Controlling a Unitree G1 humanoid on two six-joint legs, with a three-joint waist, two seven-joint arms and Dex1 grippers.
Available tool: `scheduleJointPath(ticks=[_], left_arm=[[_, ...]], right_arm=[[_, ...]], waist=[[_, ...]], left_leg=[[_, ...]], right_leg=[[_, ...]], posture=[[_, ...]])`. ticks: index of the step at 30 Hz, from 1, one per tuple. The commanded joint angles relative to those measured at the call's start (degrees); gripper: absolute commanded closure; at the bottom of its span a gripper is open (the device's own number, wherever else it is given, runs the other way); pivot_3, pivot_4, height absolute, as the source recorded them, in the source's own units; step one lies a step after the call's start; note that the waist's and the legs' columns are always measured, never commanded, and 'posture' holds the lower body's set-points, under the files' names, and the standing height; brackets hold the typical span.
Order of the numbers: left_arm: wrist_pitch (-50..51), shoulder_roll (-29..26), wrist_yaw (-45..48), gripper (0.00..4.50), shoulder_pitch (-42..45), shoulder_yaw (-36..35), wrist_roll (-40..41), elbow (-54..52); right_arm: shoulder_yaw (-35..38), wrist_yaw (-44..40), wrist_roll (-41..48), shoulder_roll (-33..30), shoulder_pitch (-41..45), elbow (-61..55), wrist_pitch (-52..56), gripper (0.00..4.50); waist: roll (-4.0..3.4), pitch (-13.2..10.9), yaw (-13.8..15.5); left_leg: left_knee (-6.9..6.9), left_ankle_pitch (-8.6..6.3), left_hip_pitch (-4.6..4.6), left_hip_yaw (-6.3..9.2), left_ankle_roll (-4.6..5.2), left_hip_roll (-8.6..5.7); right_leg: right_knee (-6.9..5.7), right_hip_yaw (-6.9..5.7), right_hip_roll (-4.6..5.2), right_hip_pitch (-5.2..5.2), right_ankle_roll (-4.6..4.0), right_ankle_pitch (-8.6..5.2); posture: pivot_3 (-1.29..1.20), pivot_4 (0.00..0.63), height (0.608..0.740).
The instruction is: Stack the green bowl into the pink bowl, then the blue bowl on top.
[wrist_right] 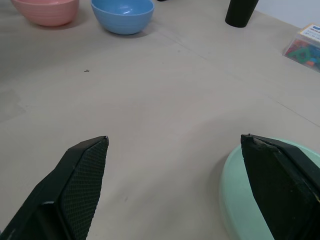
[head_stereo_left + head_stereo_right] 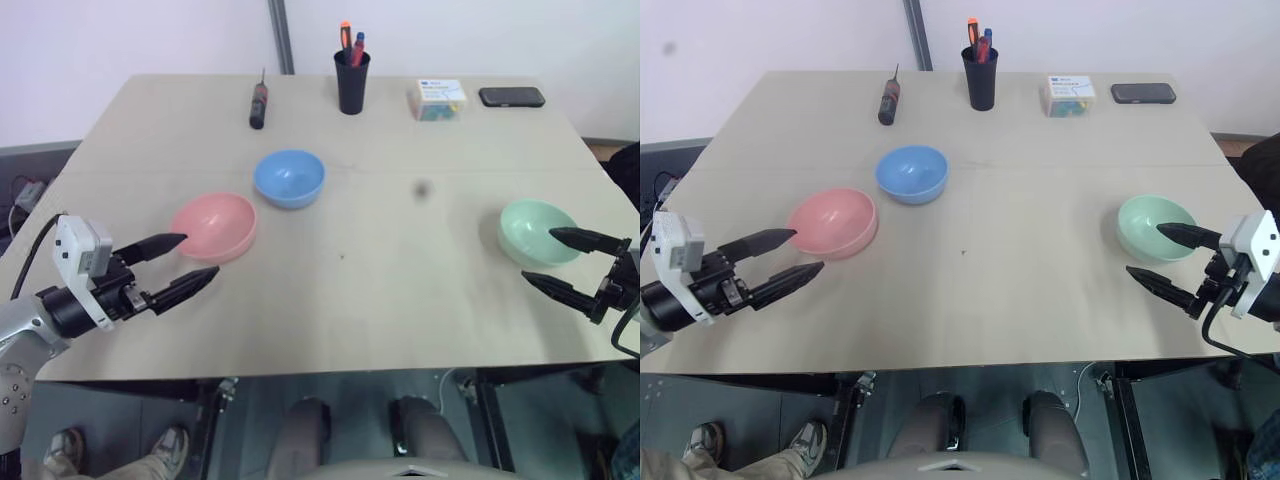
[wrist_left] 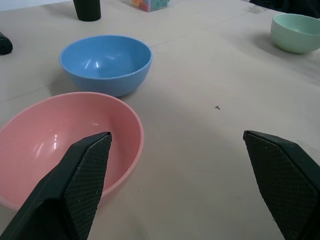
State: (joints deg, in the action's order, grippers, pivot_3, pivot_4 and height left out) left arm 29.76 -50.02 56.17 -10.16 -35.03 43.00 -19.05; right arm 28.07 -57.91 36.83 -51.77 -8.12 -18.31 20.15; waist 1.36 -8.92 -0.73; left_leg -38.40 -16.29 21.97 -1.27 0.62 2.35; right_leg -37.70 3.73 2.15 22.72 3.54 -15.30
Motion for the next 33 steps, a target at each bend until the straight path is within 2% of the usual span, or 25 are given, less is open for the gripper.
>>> scheduleJointPath(ticks=[1, 9, 14, 17, 19, 20, 25, 27, 28, 29, 30, 31, 33], left_arm=[[0.1, -0.8, 0.2, 0.05, 0.4, -1.7, 0.4, -0.6], [1.2, -0.1, -3.0, 0.05, 2.1, 0.4, -0.8, -2.3], [3.7, 0.0, -15.4, 0.05, 3.7, 4.7, -8.8, -6.7], [8.0, -3.2, -19.6, 0.05, 6.1, 9.5, -13.3, -8.3], [12.9, -9.7, -20.1, 0.05, 9.4, 17.1, -18.2, -8.2], [13.7, -10.7, -20.8, 0.05, 10.9, 19.3, -19.9, -7.8], [18.8, -12.8, -22.1, 0.05, 19.5, 29.2, -24.0, -7.5], [19.2, -13.1, -21.8, 0.05, 21.4, 31.9, -25.9, -7.5], [19.0, -13.2, -21.3, 0.54, 21.9, 32.7, -26.4, -7.6], [19.3, -13.2, -20.7, 0.54, 22.2, 33.0, -26.4, -7.8], [18.7, -13.2, -20.2, 0.79, 22.7, 33.7, -27.1, -7.5], [18.8, -13.0, -19.8, 1.44, 23.4, 34.2, -27.1, -7.3], [18.9, -12.6, -19.4, 1.89, 24.5, 35.1, -27.7, -6.8]], right_arm=[[0.7, 0.9, 0.2, -0.7, 1.9, -1.6, 0.6, 0.07], [-2.2, 2.7, -0.1, -0.3, 5.2, -3.3, 2.8, 0.07], [-7.6, 1.6, 0.4, 0.4, 9.4, -4.5, 3.3, 0.07], [-13.6, 1.3, 0.5, 2.3, 15.3, -4.7, 3.7, 0.07], [-18.0, 0.6, -0.3, 3.8, 19.4, -4.5, 3.5, 0.07], [-19.7, 0.3, -0.9, 4.4, 20.9, -4.3, 3.3, 0.07], [-26.1, -2.6, -3.5, 7.2, 26.6, -2.6, 1.0, 0.07], [-27.3, -3.1, -4.0, 8.2, 27.8, -2.2, 0.5, 0.07], [-27.6, -3.4, -4.1, 8.4, 28.1, -2.2, 0.5, 0.00], [-27.8, -3.6, -4.2, 8.6, 28.2, -2.2, 0.4, 0.00], [-27.8, -3.8, -4.3, 8.7, 28.2, -2.3, 0.4, 0.00], [-27.7, -4.0, -4.4, 8.7, 28.2, -2.2, 0.2, 0.00], [-27.2, -4.1, -4.8, 8.7, 27.7, -2.1, -0.1, 0.00]], waist=[[0.00, 0.0, 0.0], [-0.01, 0.0, 0.0], [0.05, -0.1, 0.0], [0.08, -0.1, -0.2], [0.15, -0.2, -0.2], [0.17, -0.2, -0.1], [0.06, -0.3, 0.1], [0.06, -0.3, 0.1], [0.06, -0.3, 0.1], [0.06, -0.3, 0.1], [0.06, -0.3, 0.1], [0.06, -0.3, 0.1], [0.06, -0.3, 0.1]], left_leg=[[0.00, 0.00, 0.00, 0.00, 0.00, 0.00], [-0.01, 0.00, -0.01, 0.02, 0.00, 0.02], [0.00, 0.00, 0.00, 0.10, 0.00, 0.01], [-0.01, 0.00, -0.03, 0.15, 0.00, 0.01], [-0.01, 0.00, -0.07, 0.15, 0.00, 0.02], [-0.03, 0.01, -0.06, 0.14, 0.00, 0.01], [-0.01, 0.00, 0.08, 0.12, 0.00, 0.00], [-0.03, 0.01, 0.49, 0.14, -0.02, 0.00], [-0.09, 0.03, 0.86, 0.16, -0.04, 0.00], [-0.09, 0.03, 0.93, 0.17, -0.04, 0.00], [-0.09, 0.05, 0.96, 0.16, -0.07, 0.00], [-0.05, 0.06, 0.96, 0.16, -0.09, 0.00], [-0.03, 0.04, 0.98, 0.15, -0.06, 0.01]], right_leg=[[0.00, 0.00, 0.00, 0.00, 0.00, 0.00], [-0.03, 0.02, -0.01, 0.01, 0.00, 0.00], [0.00, 0.02, 0.00, 0.01, 0.01, 0.01], [-0.05, 0.05, -0.01, 0.01, 0.01, 0.02], [-0.11, 0.06, -0.04, 0.02, 0.01, 0.02], [-0.14, 0.03, -0.06, 0.02, 0.01, 0.02], [-0.09, 0.00, -0.06, 0.13, 0.01, 0.02], [-0.13, -0.01, -0.06, 0.55, 0.01, 0.04], [-0.24, 0.01, -0.05, 0.89, 0.01, 0.05], [-0.25, 0.00, -0.05, 0.97, 0.01, 0.05], [-0.26, 0.00, -0.05, 1.01, 0.00, 0.05], [-0.23, -0.02, -0.05, 1.02, 0.00, 0.05], [-0.22, -0.01, -0.05, 1.05, 0.00, 0.05]], posture=[[0.00, 0.150, 0.740], [0.00, 0.150, 0.740], [0.00, 0.150, 0.740], [0.00, 0.150, 0.740], [0.00, 0.150, 0.740], [0.00, 0.150, 0.740], [0.00, 0.150, 0.740], [0.00, 0.150, 0.740], [0.00, 0.150, 0.740], [0.00, 0.150, 0.740], [0.00, 0.150, 0.740], [0.00, 0.150, 0.740], [0.00, 0.150, 0.740]])
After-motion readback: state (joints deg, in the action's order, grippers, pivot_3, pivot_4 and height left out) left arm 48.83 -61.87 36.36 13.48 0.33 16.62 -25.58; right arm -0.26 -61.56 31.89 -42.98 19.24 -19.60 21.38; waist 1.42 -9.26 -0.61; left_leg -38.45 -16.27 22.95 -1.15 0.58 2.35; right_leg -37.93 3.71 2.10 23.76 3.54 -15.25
